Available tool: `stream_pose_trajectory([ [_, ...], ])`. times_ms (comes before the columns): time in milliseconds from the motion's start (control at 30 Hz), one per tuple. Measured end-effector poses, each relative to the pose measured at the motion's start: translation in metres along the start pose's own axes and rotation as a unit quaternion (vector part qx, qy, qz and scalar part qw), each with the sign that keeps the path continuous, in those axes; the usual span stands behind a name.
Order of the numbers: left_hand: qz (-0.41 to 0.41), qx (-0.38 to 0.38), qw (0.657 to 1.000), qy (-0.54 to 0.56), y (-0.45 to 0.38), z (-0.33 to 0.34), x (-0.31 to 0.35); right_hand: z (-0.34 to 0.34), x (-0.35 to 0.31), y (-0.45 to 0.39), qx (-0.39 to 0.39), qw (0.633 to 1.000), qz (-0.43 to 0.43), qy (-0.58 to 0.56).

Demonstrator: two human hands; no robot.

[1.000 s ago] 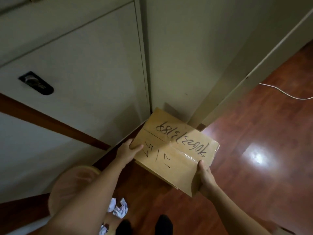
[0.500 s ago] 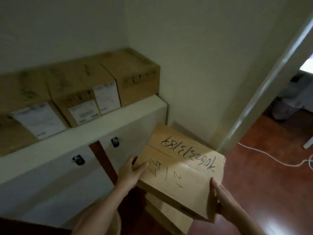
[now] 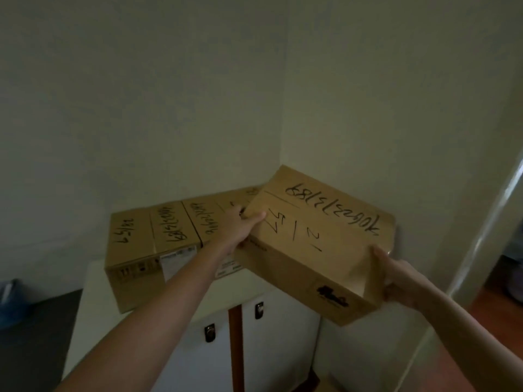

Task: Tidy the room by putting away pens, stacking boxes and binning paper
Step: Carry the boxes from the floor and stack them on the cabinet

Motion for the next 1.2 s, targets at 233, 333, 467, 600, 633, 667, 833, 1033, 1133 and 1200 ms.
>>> stream_pose_trajectory([
  [233,-0.042,0.037,0.998,-0.017,-0.080,-0.046,0.006,0.054,-0.052,-0.033,-0.043,0.998,-0.040,0.020],
  [333,-0.064,0.060,0.996,-0.002,-0.119,-0.055,-0.004,0.063,-0.065,-0.060,-0.077,0.995,-0.054,0.026],
  [467,-0.034,0.072,0.997,0.008,-0.162,-0.060,-0.016,0.067,-0.089,-0.092,-0.138,0.986,-0.082,0.050],
  [600,0.032,-0.025,0.997,0.070,-0.188,-0.055,-0.016,0.068,-0.123,-0.136,-0.037,0.918,-0.234,0.317],
  [633,0.037,-0.057,0.996,0.064,-0.192,-0.051,-0.018,0.069,-0.130,-0.151,0.002,0.877,-0.295,0.380],
  [667,0.039,-0.083,0.994,0.055,-0.197,-0.046,-0.022,0.069,-0.135,-0.169,0.026,0.841,-0.338,0.421],
  [833,0.039,-0.107,0.992,0.055,-0.228,-0.036,-0.028,0.081,-0.157,-0.241,0.051,0.752,-0.390,0.529],
  [1033,-0.011,-0.100,0.977,0.188,-0.284,-0.016,-0.015,0.098,-0.169,-0.302,0.071,0.726,-0.368,0.577],
  [1133,-0.045,-0.083,0.970,0.223,-0.313,-0.011,-0.011,0.100,-0.177,-0.324,0.095,0.712,-0.363,0.594],
  [1200,-0.056,-0.097,0.970,0.216,-0.324,-0.013,-0.012,0.099,-0.179,-0.331,0.096,0.706,-0.358,0.603],
])
Point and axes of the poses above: each hand's wrist, its own y-axis away from the middle knuckle, its own z-axis out of the palm, x = y × z, the point moved 1 cm from there along -y, towards the middle knuckle, and after that the axes turned 9 degrees about -x, right-handed, at the moved point
